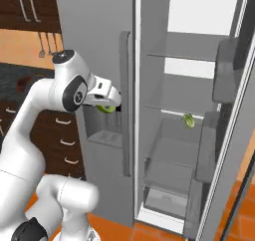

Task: Grab a lemon wedge from the fridge and one ice cube from the ice bowl, and put them in the glass of lemonade.

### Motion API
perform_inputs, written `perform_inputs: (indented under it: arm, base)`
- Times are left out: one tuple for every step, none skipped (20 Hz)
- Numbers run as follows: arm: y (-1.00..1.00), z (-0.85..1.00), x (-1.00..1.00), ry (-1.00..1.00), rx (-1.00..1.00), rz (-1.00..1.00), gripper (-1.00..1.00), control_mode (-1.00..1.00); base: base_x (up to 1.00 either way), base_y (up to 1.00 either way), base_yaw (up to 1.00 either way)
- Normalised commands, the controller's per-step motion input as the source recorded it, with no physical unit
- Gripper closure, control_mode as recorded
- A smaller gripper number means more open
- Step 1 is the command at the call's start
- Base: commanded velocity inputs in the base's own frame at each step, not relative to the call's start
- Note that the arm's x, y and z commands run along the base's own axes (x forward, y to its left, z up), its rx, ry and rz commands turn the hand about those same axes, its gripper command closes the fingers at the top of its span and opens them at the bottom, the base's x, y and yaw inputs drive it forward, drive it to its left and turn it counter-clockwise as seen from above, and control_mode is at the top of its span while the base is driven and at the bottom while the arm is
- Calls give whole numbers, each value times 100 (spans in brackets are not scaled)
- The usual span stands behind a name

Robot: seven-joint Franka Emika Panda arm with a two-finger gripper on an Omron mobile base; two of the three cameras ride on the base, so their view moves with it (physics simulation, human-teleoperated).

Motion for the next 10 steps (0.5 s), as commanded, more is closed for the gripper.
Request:
perform_inputs:
  arm:
    - [0, 0, 0, 0, 0, 0, 100, 100]
    - [0, 0, 0, 0, 0, 0, 100, 100]
    - [0, 0, 0, 0, 0, 0, 100, 100]
    - [0, 0, 0, 0, 0, 0, 100, 100]
    - [0, 0, 0, 0, 0, 0, 100, 100]
    - [0, 0, 0, 0, 0, 0, 100, 100]
    - [0, 0, 0, 0, 0, 0, 100, 100]
    - [0, 0, 0, 0, 0, 0, 100, 100]
    - [0, 0, 0, 0, 0, 0, 100, 100]
    - [0, 0, 0, 0, 0, 0, 100, 100]
  base:
    - [-48, 100, 36]
    - [-39, 100, 34]
    - [-28, 100, 31]
    - [-16, 100, 29]
    - [0, 100, 26]
    - [0, 100, 23]
    - [12, 100, 21]
    - [41, 100, 16]
    - [51, 100, 14]
    - [56, 100, 13]
